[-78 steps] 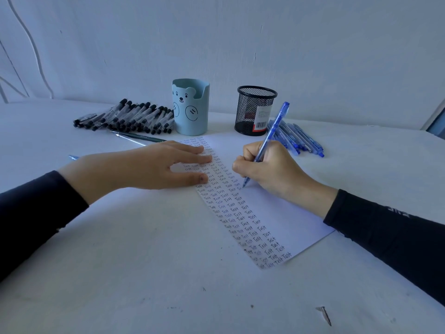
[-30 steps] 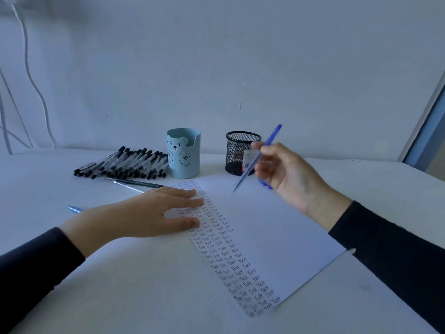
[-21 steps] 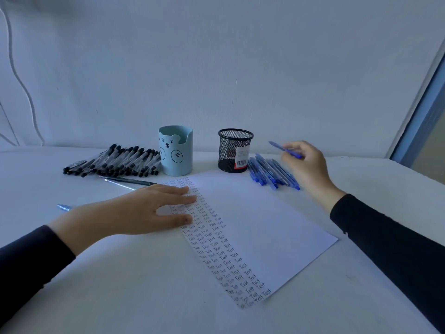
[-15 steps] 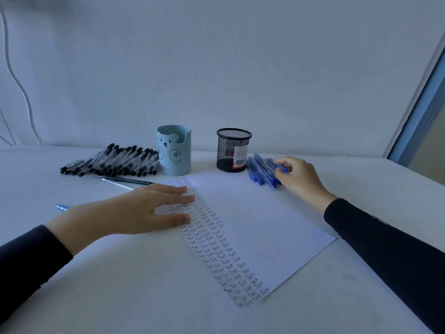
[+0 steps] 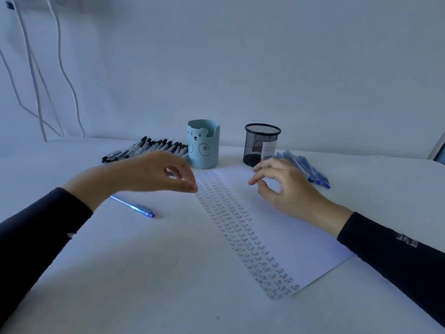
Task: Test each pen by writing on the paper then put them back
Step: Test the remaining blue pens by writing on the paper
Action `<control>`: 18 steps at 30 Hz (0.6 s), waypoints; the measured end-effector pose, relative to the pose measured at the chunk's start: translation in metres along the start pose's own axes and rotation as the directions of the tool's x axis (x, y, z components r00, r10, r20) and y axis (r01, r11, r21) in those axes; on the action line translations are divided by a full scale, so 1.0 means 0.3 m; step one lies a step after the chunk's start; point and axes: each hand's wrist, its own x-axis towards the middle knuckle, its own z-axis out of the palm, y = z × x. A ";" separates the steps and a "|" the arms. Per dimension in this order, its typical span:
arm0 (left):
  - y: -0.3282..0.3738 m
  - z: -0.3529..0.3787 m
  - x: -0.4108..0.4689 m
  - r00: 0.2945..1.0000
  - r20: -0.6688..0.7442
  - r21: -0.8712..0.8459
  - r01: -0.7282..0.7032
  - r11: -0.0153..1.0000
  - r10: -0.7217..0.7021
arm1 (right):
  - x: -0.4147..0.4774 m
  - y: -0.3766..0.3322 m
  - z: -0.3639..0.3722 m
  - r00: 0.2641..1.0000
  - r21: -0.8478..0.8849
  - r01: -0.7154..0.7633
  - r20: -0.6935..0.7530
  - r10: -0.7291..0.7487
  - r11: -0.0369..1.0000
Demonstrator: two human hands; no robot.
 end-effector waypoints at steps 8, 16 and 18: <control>-0.089 -0.119 -0.088 0.864 0.423 0.159 0.226 0.961 -0.273 | -0.016 -0.010 0.041 0.997 0.070 0.037 0.070 -0.042 0.997; -0.042 -0.023 -0.020 0.994 0.027 0.015 0.108 0.994 -0.108 | -0.012 -0.024 0.046 0.997 0.082 0.017 0.072 -0.023 0.997; 0.001 0.066 0.026 0.985 -0.170 -0.076 -0.013 0.997 0.000 | -0.010 -0.019 0.047 0.999 0.070 0.011 0.051 -0.015 0.997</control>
